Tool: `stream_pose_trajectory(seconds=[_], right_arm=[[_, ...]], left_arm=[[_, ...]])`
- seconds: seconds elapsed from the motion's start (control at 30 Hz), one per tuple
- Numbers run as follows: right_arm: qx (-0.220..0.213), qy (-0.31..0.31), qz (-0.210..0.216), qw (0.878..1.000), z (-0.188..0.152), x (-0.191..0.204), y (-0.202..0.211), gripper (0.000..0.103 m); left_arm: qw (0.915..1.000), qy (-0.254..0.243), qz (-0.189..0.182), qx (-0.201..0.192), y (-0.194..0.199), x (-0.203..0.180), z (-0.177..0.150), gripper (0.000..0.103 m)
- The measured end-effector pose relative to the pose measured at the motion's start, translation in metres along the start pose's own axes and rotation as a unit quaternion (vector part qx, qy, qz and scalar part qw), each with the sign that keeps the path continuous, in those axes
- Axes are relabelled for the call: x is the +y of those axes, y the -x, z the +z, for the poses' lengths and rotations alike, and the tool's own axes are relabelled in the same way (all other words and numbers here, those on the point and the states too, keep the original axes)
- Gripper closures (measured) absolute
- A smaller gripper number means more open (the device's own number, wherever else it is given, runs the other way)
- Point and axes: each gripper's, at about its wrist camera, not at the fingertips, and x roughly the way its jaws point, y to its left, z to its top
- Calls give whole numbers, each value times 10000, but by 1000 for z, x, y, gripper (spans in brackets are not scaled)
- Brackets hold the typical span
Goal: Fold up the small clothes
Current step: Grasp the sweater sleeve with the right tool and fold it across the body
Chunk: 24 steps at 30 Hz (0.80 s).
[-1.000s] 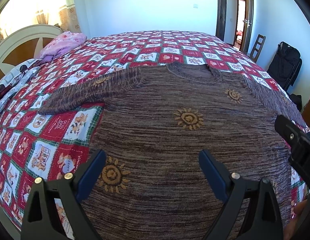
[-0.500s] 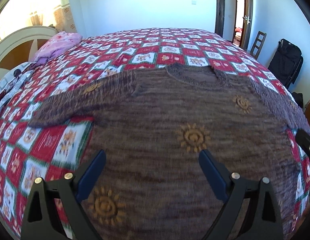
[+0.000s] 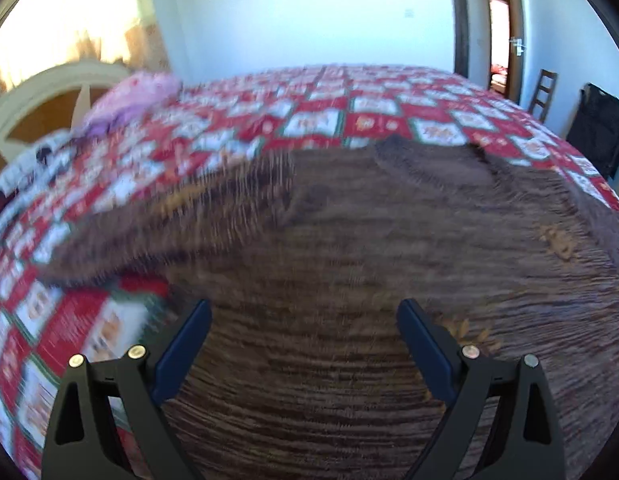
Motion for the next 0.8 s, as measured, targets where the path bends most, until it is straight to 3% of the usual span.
stream_pose_trajectory(seconds=[0.13, 0.3, 0.37, 0.47, 0.53, 0.67, 0.8], right_arm=[[353, -126, -210, 9991, 17, -18, -42, 46], [646, 189, -629, 9957, 17, -17, -81, 50], [474, 537, -829, 9940, 14, -10, -81, 56], [385, 771, -785, 9932, 12, -5, -82, 72], [396, 727, -630, 9946, 12, -10, -81, 91], [489, 590, -552, 9955, 17, -9, -75, 96], [114, 677, -297, 9972, 26, 19, -38, 96]], left_arm=[[9995, 247, -182, 75, -2, 7, -2, 3], [9993, 278, -232, 121, -5, 4, -2, 0], [9994, 254, -210, 113, -6, 3, -2, 0], [9993, 269, -231, 98, -7, 4, -1, 0], [9993, 271, -235, 92, -7, 5, -1, 0], [9992, 285, -263, 88, -7, 6, -1, 0], [9990, 310, -309, 75, -7, 7, 0, 0]])
